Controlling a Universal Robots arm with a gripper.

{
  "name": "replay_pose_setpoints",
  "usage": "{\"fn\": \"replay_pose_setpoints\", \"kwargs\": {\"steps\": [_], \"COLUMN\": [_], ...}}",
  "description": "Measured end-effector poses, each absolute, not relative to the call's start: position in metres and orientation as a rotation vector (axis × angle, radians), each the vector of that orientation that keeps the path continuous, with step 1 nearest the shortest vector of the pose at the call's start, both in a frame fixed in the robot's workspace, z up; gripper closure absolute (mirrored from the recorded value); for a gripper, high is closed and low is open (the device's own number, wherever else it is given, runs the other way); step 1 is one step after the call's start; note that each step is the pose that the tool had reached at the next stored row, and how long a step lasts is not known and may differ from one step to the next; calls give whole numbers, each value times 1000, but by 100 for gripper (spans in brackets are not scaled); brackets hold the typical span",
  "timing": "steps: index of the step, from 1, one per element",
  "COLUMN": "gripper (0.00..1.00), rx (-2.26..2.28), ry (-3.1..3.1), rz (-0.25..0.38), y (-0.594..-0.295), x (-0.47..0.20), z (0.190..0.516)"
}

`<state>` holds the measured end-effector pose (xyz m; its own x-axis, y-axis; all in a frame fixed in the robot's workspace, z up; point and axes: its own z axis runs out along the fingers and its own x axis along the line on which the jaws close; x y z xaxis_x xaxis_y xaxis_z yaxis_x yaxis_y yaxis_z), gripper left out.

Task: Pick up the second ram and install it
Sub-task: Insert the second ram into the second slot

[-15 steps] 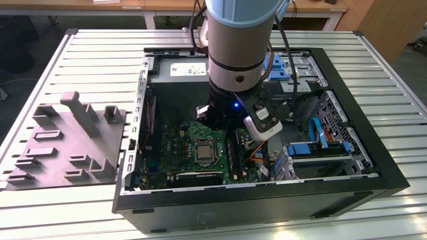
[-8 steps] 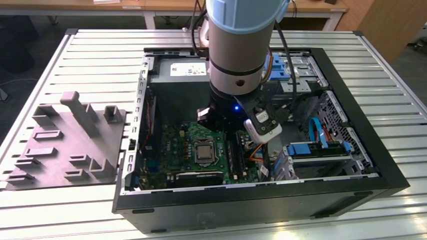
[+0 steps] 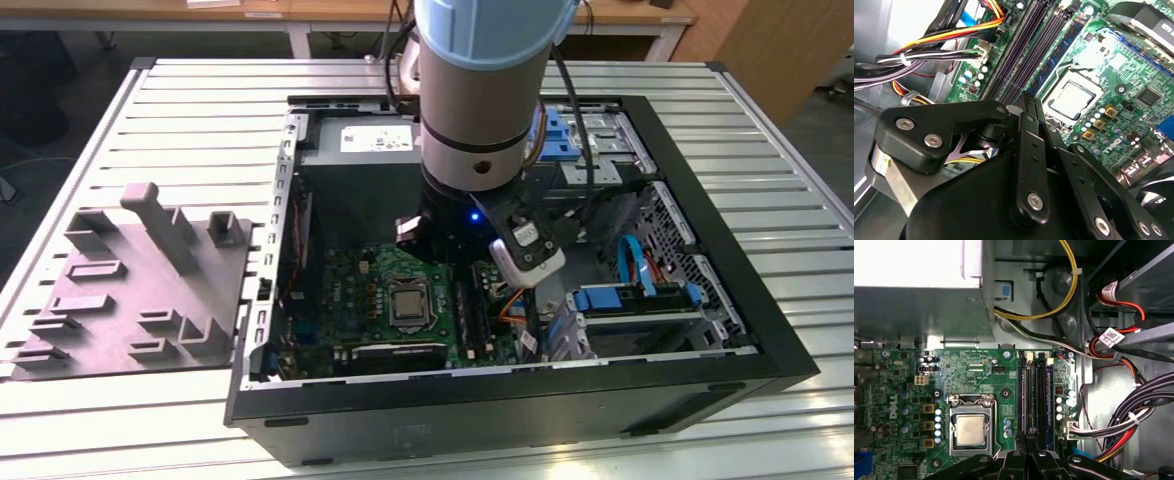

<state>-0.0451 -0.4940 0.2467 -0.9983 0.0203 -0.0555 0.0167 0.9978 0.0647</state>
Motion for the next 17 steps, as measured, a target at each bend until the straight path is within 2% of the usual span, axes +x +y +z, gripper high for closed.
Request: {"fn": "replay_pose_setpoints", "kwargs": {"steps": [17], "gripper": [88], "rx": [29], "ry": [3086], "rz": [99], "y": [-494], "x": [-39], "z": [232]}}
